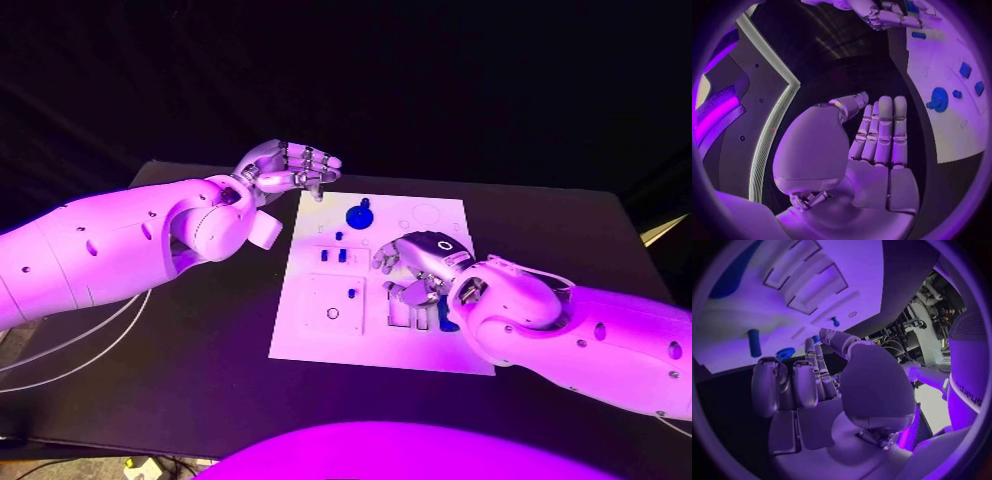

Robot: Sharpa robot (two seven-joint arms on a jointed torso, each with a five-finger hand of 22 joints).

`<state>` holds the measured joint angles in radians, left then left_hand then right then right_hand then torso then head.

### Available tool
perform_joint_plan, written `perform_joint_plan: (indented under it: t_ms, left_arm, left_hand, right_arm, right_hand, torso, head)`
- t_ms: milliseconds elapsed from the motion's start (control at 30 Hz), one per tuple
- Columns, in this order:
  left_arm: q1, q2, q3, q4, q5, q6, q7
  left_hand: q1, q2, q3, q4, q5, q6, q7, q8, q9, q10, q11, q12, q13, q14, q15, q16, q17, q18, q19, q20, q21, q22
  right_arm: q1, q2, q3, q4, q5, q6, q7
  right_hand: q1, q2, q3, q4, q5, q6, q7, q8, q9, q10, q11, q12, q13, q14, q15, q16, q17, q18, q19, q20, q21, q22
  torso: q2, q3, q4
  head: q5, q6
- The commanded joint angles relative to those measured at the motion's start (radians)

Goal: Assemble the parts on the task board

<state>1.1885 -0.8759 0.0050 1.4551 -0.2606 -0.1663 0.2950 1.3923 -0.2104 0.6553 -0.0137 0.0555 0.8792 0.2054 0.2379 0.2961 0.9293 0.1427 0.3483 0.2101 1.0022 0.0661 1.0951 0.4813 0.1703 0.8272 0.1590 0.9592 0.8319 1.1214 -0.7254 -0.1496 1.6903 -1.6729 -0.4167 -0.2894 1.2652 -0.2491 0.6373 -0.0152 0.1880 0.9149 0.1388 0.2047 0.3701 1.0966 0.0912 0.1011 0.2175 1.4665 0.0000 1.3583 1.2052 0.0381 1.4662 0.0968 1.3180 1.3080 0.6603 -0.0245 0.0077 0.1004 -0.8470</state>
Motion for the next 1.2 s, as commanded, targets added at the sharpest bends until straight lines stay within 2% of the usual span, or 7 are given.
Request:
perform_joint_plan:
  t_ms: [33,267,300,433,533,800,1200]
  left_arm:
    - [0.001,-0.001,0.001,0.003,0.006,0.008,0.005]
    - [0.001,-0.003,0.000,0.004,0.006,0.010,0.006]
    - [0.001,-0.003,0.000,0.004,0.006,0.010,0.006]
    - [0.001,-0.004,0.000,0.004,0.006,0.011,0.007]
    - [0.001,-0.003,0.000,0.004,0.006,0.011,0.007]
    - [0.001,-0.004,0.000,0.004,0.006,0.011,0.007]
    - [0.001,-0.005,0.000,0.005,0.006,0.011,0.008]
  left_hand:
    - [-0.002,0.007,-0.005,-0.002,0.007,-0.003,0.001,0.006,-0.001,-0.007,0.003,0.004,-0.002,-0.006,0.003,-0.007,-0.002,0.014,0.001,0.005,-0.003,-0.001]
    - [-0.002,0.007,-0.005,-0.002,0.007,-0.003,0.001,0.006,-0.001,-0.007,0.003,0.004,-0.002,-0.006,0.003,-0.007,-0.002,0.014,0.001,0.005,-0.003,-0.001]
    - [-0.002,0.007,-0.005,-0.002,0.007,-0.003,0.001,0.006,-0.001,-0.007,0.003,0.004,-0.002,-0.006,0.003,-0.007,-0.002,0.014,0.001,0.005,-0.003,-0.001]
    - [-0.002,0.007,-0.005,-0.002,0.007,-0.003,0.001,0.006,-0.001,-0.007,0.003,0.004,-0.002,-0.006,0.003,-0.007,-0.002,0.014,0.001,0.005,-0.003,-0.001]
    - [-0.002,0.007,-0.005,-0.002,0.007,-0.003,0.001,0.006,-0.001,-0.007,0.003,0.004,-0.002,-0.006,0.003,-0.007,-0.002,0.014,0.001,0.005,-0.003,-0.001]
    - [-0.002,0.007,-0.006,-0.002,0.007,-0.004,0.002,0.007,-0.002,-0.011,0.003,0.004,-0.002,-0.007,0.003,-0.007,-0.002,0.014,0.001,0.006,-0.005,-0.002]
    - [-0.002,0.007,-0.006,-0.002,0.007,-0.004,0.002,0.007,-0.002,-0.011,0.003,0.004,-0.002,-0.007,0.003,-0.007,-0.002,0.014,0.001,0.006,-0.005,-0.002]
  right_arm:
    - [0.025,-0.035,0.007,0.015,0.042,-0.046,0.023]
    - [0.089,-0.103,0.017,0.001,0.104,0.010,0.063]
    - [0.093,-0.106,0.017,-0.008,0.108,0.029,0.064]
    - [0.102,-0.105,0.017,-0.046,0.111,0.103,0.065]
    - [0.102,-0.097,0.017,-0.070,0.106,0.141,0.064]
    - [0.095,-0.068,0.013,-0.115,0.096,0.200,0.058]
    - [0.082,-0.042,0.009,-0.138,0.104,0.237,0.061]
  right_hand:
    - [0.001,-0.006,-0.009,0.000,-0.001,0.003,0.005,-0.002,0.001,0.000,-0.001,0.007,0.001,0.023,0.006,0.007,0.004,0.018,0.007,0.009,-0.002,0.136]
    - [-0.008,-0.018,-0.082,0.016,-0.001,-0.014,0.001,-0.019,0.000,-0.053,0.005,0.010,-0.016,0.024,0.011,0.010,0.003,0.030,-0.011,0.012,-0.069,0.100]
    - [0.002,-0.012,-0.125,0.019,-0.074,-0.022,-0.002,-0.025,-0.001,-0.071,0.006,0.011,-0.021,0.024,0.012,0.010,0.002,0.031,-0.012,0.013,-0.078,0.095]
    - [0.100,0.051,-0.394,0.079,-0.065,-0.046,-0.015,-0.057,-0.007,-0.140,0.017,0.053,-0.050,0.019,0.021,0.012,-0.004,0.039,-0.016,0.021,-0.130,0.067]
    - [0.155,0.061,-0.479,0.138,-0.065,-0.049,-0.017,-0.067,-0.008,-0.162,0.019,0.077,-0.064,0.017,0.023,0.013,-0.006,0.040,-0.016,0.023,-0.142,0.061]
    - [0.194,0.066,-0.499,0.176,-0.066,-0.048,-0.017,-0.072,-0.008,-0.168,0.019,0.096,-0.075,0.020,0.023,0.020,0.001,0.040,-0.013,0.023,-0.145,0.060]
    - [0.219,0.083,-0.446,0.213,-0.067,0.011,-0.002,-0.058,-0.006,-0.060,-0.008,0.140,-0.088,0.029,0.000,0.023,0.005,0.031,0.011,0.002,-0.100,0.084]
  torso:
    - [0.000,-0.0004,-0.0011]
    - [0.000,-0.0003,0.0005]
    - [0.000,-0.0003,0.0008]
    - [0.003,0.0008,0.0036]
    - [0.003,0.0014,0.0039]
    - [0.003,0.0002,0.0040]
    - [0.002,-0.0002,0.0032]
  head:
    - [-0.012,0.008]
    - [-0.030,0.020]
    - [-0.031,0.021]
    - [-0.034,0.022]
    - [-0.033,0.020]
    - [-0.032,0.018]
    - [-0.031,0.015]
